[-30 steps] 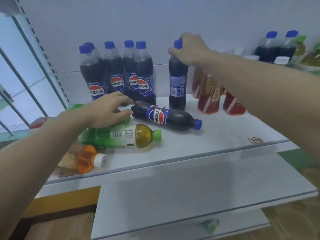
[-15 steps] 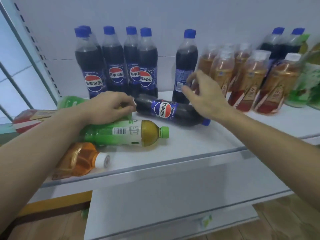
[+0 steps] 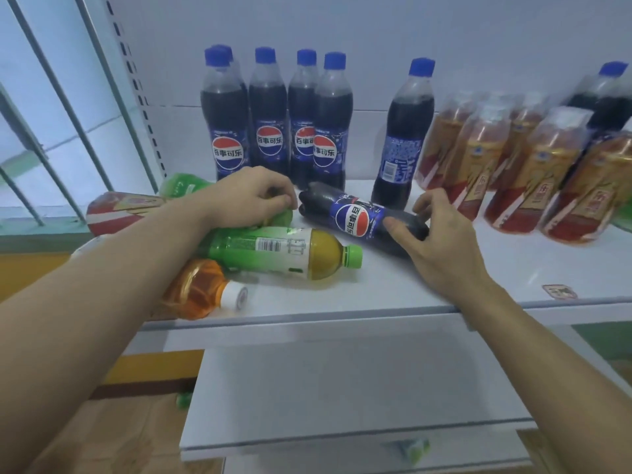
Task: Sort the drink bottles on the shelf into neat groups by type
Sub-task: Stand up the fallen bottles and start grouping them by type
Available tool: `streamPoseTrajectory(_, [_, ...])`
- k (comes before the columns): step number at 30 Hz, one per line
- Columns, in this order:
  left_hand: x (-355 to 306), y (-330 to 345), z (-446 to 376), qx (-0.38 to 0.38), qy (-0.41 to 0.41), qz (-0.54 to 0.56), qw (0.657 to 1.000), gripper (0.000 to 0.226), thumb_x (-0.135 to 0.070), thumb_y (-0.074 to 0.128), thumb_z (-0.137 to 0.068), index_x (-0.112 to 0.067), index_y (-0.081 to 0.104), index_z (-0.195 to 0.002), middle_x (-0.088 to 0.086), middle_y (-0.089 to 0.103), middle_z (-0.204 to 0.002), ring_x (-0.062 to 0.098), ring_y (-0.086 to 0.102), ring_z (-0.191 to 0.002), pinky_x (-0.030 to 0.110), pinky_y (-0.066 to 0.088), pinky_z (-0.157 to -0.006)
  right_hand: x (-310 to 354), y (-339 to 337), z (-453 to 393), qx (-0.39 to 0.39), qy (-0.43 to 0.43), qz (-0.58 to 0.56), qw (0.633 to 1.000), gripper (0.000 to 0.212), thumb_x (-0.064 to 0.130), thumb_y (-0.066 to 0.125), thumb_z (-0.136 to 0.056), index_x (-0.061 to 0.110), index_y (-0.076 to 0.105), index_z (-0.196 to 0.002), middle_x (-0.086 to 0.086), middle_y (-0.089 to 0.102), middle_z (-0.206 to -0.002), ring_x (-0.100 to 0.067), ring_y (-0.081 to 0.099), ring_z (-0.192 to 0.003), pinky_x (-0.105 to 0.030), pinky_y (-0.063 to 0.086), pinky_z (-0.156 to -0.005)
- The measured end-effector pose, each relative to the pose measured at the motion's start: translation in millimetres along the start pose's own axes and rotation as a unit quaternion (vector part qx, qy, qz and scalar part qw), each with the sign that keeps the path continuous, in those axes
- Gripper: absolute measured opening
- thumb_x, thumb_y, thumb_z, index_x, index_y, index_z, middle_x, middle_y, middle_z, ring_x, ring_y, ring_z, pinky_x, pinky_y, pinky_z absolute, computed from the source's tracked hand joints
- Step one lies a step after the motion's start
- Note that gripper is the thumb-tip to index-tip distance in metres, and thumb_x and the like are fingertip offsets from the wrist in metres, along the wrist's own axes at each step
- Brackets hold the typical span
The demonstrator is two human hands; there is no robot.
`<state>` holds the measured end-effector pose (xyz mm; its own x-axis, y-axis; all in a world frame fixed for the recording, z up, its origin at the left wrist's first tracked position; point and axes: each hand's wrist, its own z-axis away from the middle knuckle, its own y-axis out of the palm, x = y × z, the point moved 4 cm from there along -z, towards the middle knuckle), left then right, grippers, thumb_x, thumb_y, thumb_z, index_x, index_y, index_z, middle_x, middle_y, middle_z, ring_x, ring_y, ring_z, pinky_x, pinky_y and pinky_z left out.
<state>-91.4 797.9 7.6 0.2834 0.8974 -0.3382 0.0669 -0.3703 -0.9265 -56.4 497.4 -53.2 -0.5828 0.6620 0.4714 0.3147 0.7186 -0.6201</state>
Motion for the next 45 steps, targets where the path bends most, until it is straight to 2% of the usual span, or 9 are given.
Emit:
streamPoseTrajectory(3, [1,-2,1,0.001,-0.013,0.009,1.000,0.017,-0.025,0.057,-0.100,-0.031,0.072,-0.102,-0.010,0.073,-0.098,0.010,0.070,-0.091,0.033,0.056,-0.085,-1,-5,0,-0.014,0.017,-0.029,0.999,0.044,0.067,0.059,-0.084,0.026,0.044,-0.090,0.008,0.056,-0.084,-0.011,0.054,-0.076,-0.024,0.040,-0.058])
streamPoseTrajectory(7, [-2,-2,1,0.003,-0.012,0.011,1.000,0.017,-0.025,0.057,-0.100,-0.029,0.073,-0.103,-0.014,0.071,-0.101,0.012,0.069,-0.092,0.040,0.056,-0.088,10,-21,-5,-0.024,0.020,-0.033,0.999,0.038,0.058,0.064,-0.088,0.021,0.055,-0.089,0.005,0.064,-0.087,-0.014,0.058,-0.080,-0.014,0.036,-0.060])
streamPoseTrajectory(12, [-3,-5,-1,0.008,-0.016,0.026,1.000,0.016,-0.026,0.058,-0.099,-0.031,0.073,-0.101,-0.013,0.072,-0.101,0.010,0.068,-0.093,0.043,0.057,-0.089,69,-63,-60,-0.050,-0.082,0.087,0.992,0.044,0.061,0.055,-0.093,0.021,0.070,-0.086,0.001,0.063,-0.083,-0.015,0.055,-0.075,-0.022,0.033,-0.064])
streamPoseTrajectory(18, [-3,-2,1,0.011,0.000,0.011,1.000,0.015,-0.025,0.059,-0.098,-0.030,0.073,-0.102,-0.013,0.072,-0.099,0.007,0.066,-0.094,0.041,0.055,-0.092,133,-45,-145,0.033,-0.105,0.183,0.977,0.034,0.055,0.060,-0.094,0.025,0.060,-0.077,0.006,0.056,-0.073,-0.010,0.050,-0.066,-0.020,0.030,-0.055])
streamPoseTrajectory(26, [-1,-5,1,0.004,0.011,0.045,0.999,0.016,-0.026,0.057,-0.098,-0.030,0.073,-0.101,-0.010,0.073,-0.100,0.011,0.067,-0.095,0.044,0.055,-0.092,145,-10,-194,0.034,-0.086,0.268,0.959,0.028,0.035,0.055,-0.098,0.016,0.067,-0.081,-0.004,0.063,-0.081,-0.023,0.055,-0.072,-0.031,0.036,-0.063])
streamPoseTrajectory(35, [-23,-56,15,-0.180,0.081,0.225,0.954,0.015,-0.018,0.057,-0.100,-0.022,0.071,-0.100,-0.011,0.071,-0.092,0.006,0.068,-0.089,0.034,0.058,-0.083,141,-16,-183,0.037,-0.073,0.230,0.970,0.029,0.038,0.047,-0.103,0.017,0.056,-0.120,-0.011,0.058,-0.120,-0.024,0.051,-0.096,-0.037,0.042,-0.081])
streamPoseTrajectory(40, [11,-85,33,-0.103,0.067,0.117,0.985,0.013,-0.029,0.058,-0.099,-0.028,0.072,-0.099,-0.014,0.072,-0.097,0.007,0.068,-0.095,0.041,0.057,-0.090,172,-24,-154,-0.118,-0.203,0.255,0.938,0.026,0.033,0.046,-0.096,0.015,0.056,-0.111,-0.012,0.054,-0.113,-0.030,0.052,-0.103,-0.042,0.045,-0.079])
streamPoseTrajectory(43, [52,-86,52,-0.091,0.030,0.025,0.995,0.015,-0.026,0.059,-0.099,-0.023,0.073,-0.102,-0.011,0.071,-0.095,0.010,0.067,-0.089,0.041,0.056,-0.086,185,19,-128,0.027,-0.220,0.179,0.959,0.018,0.037,0.044,-0.095,0.024,0.052,-0.104,0.001,0.056,-0.097,-0.022,0.055,-0.088,-0.041,0.051,-0.074])
streamPoseTrajectory(45, [79,-83,64,-0.084,0.009,-0.007,0.996,0.014,-0.026,0.059,-0.099,-0.023,0.072,-0.099,-0.012,0.069,-0.091,0.011,0.066,-0.085,0.037,0.056,-0.079,180,61,-108,0.171,-0.166,0.171,0.956,0.024,0.045,0.046,-0.098,0.030,0.047,-0.117,0.007,0.060,-0.094,-0.017,0.059,-0.083,-0.045,0.055,-0.075])
